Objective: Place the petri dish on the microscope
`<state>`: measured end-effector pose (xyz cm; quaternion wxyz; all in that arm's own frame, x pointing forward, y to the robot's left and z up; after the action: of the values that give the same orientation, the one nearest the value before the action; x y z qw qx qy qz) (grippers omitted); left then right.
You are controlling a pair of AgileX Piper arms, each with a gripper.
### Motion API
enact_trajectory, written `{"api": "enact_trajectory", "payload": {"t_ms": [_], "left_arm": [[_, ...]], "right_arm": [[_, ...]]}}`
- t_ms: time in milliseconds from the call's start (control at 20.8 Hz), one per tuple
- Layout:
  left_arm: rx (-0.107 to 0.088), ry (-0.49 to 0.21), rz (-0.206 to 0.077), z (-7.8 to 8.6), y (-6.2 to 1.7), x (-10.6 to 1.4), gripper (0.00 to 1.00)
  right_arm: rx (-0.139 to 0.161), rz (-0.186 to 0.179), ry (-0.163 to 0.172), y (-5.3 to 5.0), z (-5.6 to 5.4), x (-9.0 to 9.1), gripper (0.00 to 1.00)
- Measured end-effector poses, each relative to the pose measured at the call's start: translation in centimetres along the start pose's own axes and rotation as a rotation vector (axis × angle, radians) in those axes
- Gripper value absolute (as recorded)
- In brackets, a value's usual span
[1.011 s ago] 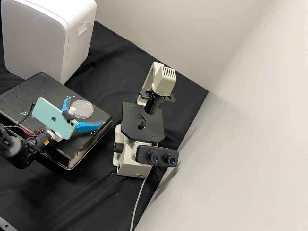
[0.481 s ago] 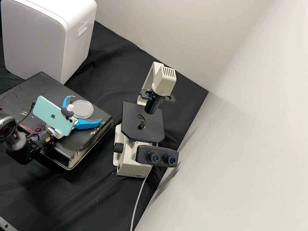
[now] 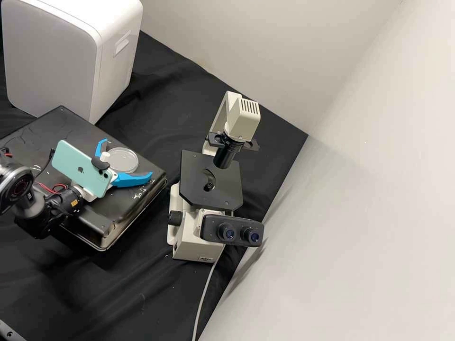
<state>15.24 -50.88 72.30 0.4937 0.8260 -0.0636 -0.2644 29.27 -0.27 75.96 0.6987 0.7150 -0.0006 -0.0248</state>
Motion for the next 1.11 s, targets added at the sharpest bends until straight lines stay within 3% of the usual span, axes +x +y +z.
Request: {"api": "enact_trajectory", "payload": {"t_ms": [433,481,1107], "left_arm": [[0.0,0.0,0.0,0.0,0.0,0.0,1.0],[0.0,0.0,0.0,0.0,0.0,0.0,1.0],[0.0,0.009,0.003,-0.16,0.05,0.01,1.0]], "right_arm": [[0.0,0.005,0.007,-0.09,0.01,0.21,1.0],[0.0,0.005,0.007,-0.09,0.01,0.21,0.0],[-0.001,0.011,0.013,-0.17,0.09,0.25,0.0]]}}
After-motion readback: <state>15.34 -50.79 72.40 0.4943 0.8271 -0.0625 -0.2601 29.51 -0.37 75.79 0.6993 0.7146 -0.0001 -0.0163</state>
